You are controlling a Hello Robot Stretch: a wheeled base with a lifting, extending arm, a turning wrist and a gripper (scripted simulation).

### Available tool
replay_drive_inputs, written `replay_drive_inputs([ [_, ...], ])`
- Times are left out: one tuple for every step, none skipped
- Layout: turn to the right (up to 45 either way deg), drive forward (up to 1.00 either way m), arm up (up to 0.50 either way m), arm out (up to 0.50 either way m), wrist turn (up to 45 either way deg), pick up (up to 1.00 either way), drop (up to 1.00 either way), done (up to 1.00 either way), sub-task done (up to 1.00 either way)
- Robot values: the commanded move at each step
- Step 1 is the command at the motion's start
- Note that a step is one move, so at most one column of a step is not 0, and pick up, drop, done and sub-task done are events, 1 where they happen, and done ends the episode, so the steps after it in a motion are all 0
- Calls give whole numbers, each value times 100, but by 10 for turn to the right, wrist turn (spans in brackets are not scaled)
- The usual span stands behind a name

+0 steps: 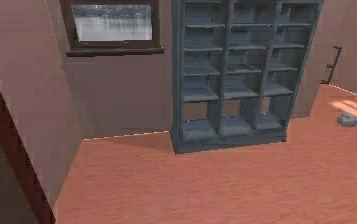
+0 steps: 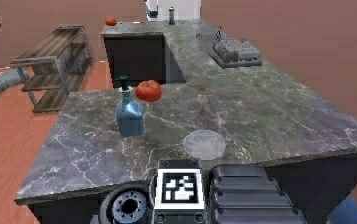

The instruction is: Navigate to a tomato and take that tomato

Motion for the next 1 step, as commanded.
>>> replay_drive_inputs([
  [0, 0, 0, 50, 0, 0, 0, 0, 0],
])
